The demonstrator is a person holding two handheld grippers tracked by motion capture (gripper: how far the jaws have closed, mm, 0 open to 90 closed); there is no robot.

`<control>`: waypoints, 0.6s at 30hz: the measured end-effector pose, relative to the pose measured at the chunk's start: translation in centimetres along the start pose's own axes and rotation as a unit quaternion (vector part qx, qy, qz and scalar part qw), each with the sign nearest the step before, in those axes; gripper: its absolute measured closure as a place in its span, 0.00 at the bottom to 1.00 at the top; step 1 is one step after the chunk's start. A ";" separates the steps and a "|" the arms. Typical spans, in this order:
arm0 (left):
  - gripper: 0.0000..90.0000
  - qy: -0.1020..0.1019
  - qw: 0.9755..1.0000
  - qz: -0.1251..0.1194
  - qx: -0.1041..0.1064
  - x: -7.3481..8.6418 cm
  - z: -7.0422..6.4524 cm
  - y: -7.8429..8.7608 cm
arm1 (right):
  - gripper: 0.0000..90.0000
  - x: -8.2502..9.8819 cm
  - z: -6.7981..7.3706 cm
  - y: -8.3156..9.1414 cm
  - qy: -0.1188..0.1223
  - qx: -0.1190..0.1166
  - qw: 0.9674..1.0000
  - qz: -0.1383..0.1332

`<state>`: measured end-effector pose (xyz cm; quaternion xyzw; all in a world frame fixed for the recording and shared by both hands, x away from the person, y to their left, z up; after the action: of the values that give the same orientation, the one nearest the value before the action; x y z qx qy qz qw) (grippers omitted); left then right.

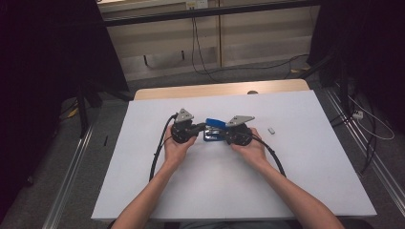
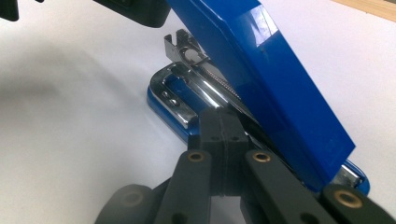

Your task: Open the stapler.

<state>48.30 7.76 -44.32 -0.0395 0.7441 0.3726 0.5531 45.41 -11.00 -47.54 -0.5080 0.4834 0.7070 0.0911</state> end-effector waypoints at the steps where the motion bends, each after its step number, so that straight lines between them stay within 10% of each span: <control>1: 1.00 0.000 1.000 0.001 0.000 0.0 0.0 0.0 | 1.00 0.0 0.0 0.0 0.000 0.000 1.000 0.000; 18: 1.00 -0.002 1.000 -0.005 0.001 -0.3 -0.1 0.1 | 1.00 -1.5 1.3 0.6 0.011 0.002 0.999 -0.036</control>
<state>48.27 7.61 -43.99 -0.0421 0.7428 0.3695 0.5567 44.91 -9.71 -45.97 -0.5325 0.4675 0.6966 0.1122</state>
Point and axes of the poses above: each handheld gripper's, and its own axes: y roughly backward along the jaws, x roughly out of its underside, z roughly to its left, the point moved 3 cm from there along -y, roughly forward along the jaws, and after that the axes turned 3 degrees about x, right-handed, at the moved point
